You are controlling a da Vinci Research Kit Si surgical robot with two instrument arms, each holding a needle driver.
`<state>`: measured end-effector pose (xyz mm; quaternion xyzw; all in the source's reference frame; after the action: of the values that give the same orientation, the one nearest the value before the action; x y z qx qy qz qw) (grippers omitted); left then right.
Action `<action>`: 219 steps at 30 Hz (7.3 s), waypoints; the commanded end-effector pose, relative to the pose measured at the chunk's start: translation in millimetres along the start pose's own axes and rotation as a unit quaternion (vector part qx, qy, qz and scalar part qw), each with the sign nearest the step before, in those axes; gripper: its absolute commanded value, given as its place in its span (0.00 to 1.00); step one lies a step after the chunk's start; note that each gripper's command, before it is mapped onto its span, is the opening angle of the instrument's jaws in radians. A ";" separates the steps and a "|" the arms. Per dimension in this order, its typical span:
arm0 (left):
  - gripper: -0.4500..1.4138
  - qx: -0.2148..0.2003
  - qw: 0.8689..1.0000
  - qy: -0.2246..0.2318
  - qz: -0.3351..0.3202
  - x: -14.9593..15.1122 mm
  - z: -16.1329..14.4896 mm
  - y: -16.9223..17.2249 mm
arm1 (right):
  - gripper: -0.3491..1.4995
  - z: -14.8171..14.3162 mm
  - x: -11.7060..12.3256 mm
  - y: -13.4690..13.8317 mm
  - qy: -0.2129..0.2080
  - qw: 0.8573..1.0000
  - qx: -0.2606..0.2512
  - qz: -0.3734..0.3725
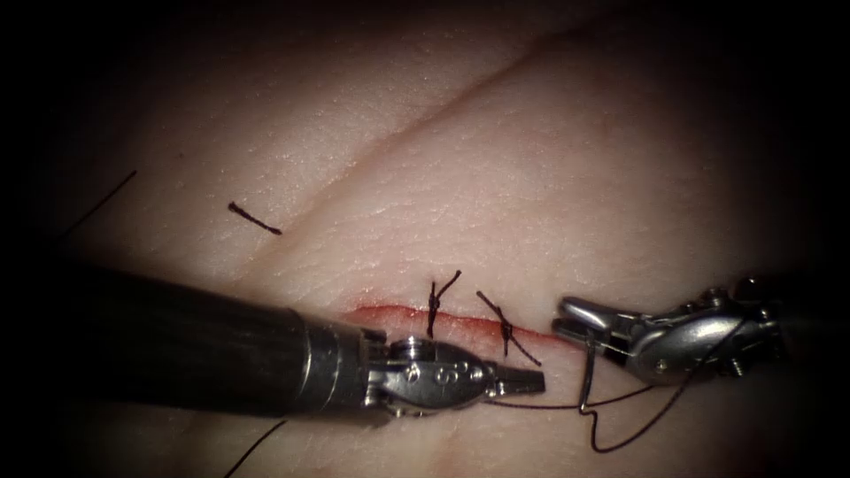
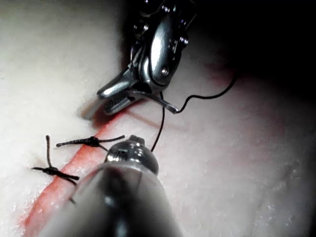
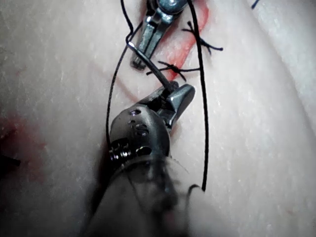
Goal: Wound Closure
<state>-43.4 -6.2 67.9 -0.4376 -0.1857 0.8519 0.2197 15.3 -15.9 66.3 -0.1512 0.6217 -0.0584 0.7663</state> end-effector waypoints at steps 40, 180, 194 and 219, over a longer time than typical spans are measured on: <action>0.14 0.007 1.000 0.000 -0.005 -3.7 5.1 -2.5 | 0.00 2.9 1.0 5.3 0.008 0.988 0.087 0.124; 0.17 0.019 1.000 -0.010 -0.019 -6.1 4.3 0.6 | 0.16 6.6 -1.2 5.4 -0.007 0.658 0.169 0.734; 0.16 0.019 1.000 -0.011 -0.019 -6.1 4.3 0.8 | 0.89 7.0 -2.6 10.2 0.003 0.776 0.107 0.622; 0.16 0.020 1.000 -0.011 -0.018 -5.9 4.5 0.8 | 0.00 6.5 -1.7 8.9 -0.174 0.869 0.046 0.460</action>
<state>-43.8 -10.1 73.4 -0.4210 -0.1779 0.8560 0.2416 19.8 -5.4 66.1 0.1796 0.4748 0.2979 0.8084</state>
